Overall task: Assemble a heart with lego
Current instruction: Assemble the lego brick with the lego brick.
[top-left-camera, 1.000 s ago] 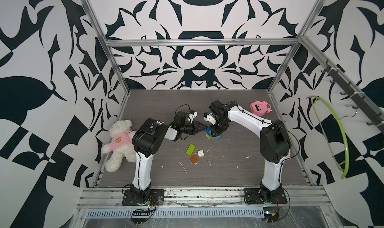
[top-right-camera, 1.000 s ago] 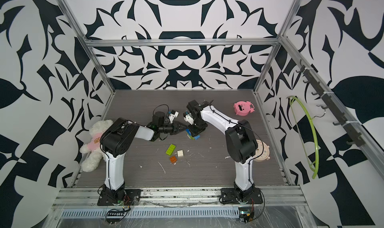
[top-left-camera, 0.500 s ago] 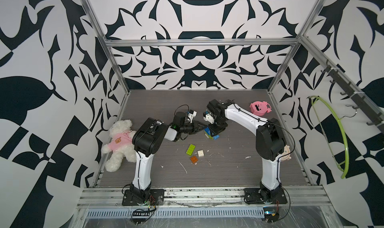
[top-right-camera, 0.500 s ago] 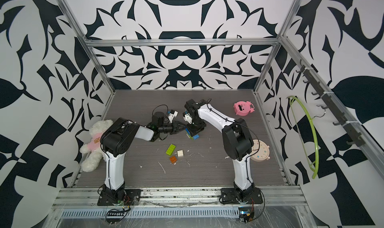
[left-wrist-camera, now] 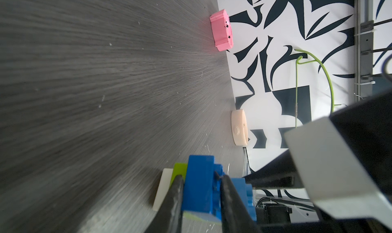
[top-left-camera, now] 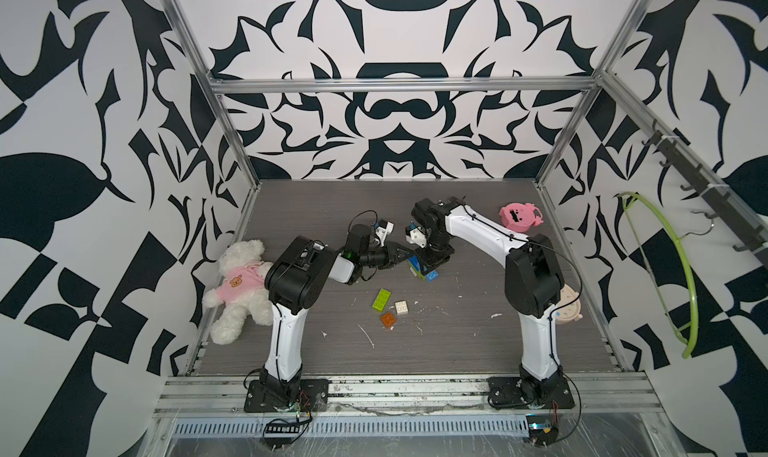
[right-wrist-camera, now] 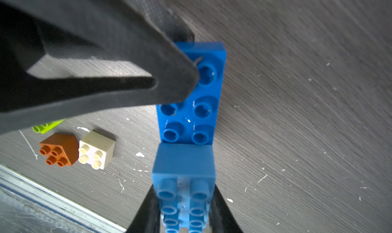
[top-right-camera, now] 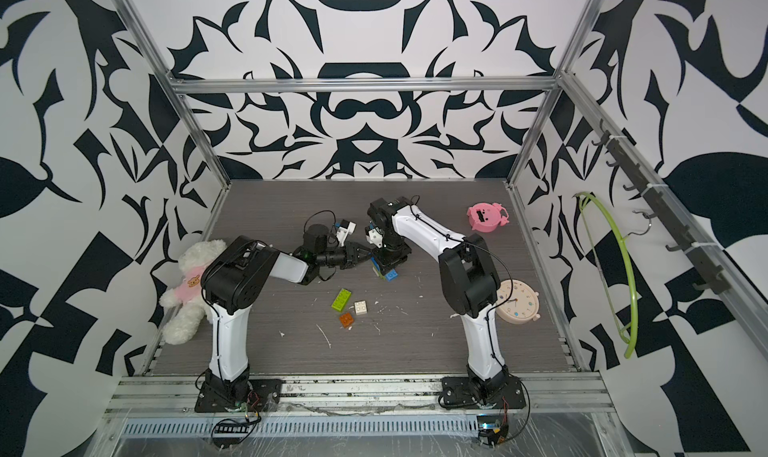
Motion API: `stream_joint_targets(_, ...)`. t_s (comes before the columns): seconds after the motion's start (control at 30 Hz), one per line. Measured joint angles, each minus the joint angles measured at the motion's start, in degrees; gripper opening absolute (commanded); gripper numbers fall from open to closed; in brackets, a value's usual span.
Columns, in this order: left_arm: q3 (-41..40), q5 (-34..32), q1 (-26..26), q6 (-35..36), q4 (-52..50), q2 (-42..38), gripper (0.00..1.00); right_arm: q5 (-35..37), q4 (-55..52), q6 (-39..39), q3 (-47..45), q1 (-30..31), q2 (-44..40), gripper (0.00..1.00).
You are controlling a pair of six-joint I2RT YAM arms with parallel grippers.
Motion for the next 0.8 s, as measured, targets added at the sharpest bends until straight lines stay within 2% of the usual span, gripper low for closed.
stream_joint_targets(0.07, -0.02, -0.02, 0.00, -0.04, 0.00, 0.00, 0.15, 0.07, -0.98, -0.15, 1.07, 0.02, 0.57, 0.00)
stream_joint_targets(0.23, -0.17, -0.24, 0.02, -0.28, 0.00, 0.00, 0.16, 1.09, -1.73, -0.35, 2.03, 0.26, 0.70, 0.26)
stream_joint_targets(0.43, -1.44, -0.42, 0.11, -0.70, 0.90, -0.02, 0.16, 2.64, -1.70, -0.59, 2.14, 0.79, 0.13, 0.40)
stream_joint_targets(0.6, -2.16, -0.24, -0.02, -0.92, 0.85, -0.50, 0.20, 2.58, 0.61, -0.50, 2.12, 0.79, -2.43, 0.46)
stream_joint_targets(0.8, -3.76, -0.76, -0.11, -0.37, -0.55, -2.16, 0.39, 2.60, 2.34, -0.44, 1.90, 0.79, -5.55, 0.48)
